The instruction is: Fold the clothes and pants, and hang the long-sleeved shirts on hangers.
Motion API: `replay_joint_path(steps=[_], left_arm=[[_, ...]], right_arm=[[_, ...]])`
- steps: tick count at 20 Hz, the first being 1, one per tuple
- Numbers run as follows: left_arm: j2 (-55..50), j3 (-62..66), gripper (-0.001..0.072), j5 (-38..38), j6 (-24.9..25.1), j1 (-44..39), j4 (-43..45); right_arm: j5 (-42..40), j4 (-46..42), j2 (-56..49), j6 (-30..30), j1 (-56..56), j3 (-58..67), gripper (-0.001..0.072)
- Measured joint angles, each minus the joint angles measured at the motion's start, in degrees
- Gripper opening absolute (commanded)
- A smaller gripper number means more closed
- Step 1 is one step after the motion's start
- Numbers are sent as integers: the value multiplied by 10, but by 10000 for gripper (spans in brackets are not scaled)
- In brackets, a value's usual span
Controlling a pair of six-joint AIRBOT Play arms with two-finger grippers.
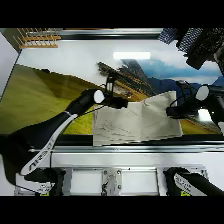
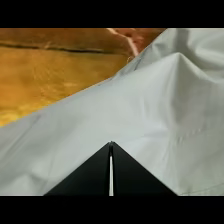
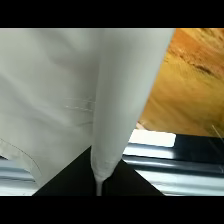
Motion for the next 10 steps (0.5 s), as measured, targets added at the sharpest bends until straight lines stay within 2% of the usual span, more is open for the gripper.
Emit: replay_joint_path(steps=[4,10], left_arm=[[-87,92,4,-14,0,-35,-2],[-178,156,4,-47,-6,-47,-1]], right_arm=[[28,-13,24,-4,-4,7,18],[43,-17,43,-5,-6,19,18]])
